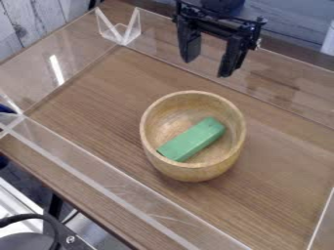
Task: Remove the green block from inside the brown bowl and put it on the table
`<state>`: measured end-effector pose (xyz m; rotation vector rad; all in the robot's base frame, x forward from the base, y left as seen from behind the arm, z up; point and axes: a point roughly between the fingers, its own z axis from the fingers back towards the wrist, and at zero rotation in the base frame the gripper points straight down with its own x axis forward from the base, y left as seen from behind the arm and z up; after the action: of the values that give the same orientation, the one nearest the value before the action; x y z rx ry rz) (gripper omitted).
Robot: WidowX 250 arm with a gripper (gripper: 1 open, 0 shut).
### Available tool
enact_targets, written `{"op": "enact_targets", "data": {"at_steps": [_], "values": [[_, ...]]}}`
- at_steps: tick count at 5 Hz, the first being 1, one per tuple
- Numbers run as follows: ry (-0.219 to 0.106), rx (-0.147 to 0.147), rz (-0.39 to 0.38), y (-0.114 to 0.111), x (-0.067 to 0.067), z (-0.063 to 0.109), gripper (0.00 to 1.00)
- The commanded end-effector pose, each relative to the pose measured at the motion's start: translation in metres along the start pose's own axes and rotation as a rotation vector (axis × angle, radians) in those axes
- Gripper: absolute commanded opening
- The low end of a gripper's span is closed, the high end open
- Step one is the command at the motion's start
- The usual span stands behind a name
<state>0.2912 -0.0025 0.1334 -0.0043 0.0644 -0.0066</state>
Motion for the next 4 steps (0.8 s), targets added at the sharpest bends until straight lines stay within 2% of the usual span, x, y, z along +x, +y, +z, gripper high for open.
{"op": "enact_targets", "data": {"at_steps": [1,2,3,4], "values": [[0.016,0.025,-0.024,-0.006,-0.010,-0.012,1.00],[0.052,0.076,-0.022,-0.014,-0.037,-0.029,1.00],[0.018,0.148,-0.021,-0.020,-0.045,-0.035,1.00],[-0.009,0.050,-0.103,-0.013,-0.039,-0.026,1.00]]}}
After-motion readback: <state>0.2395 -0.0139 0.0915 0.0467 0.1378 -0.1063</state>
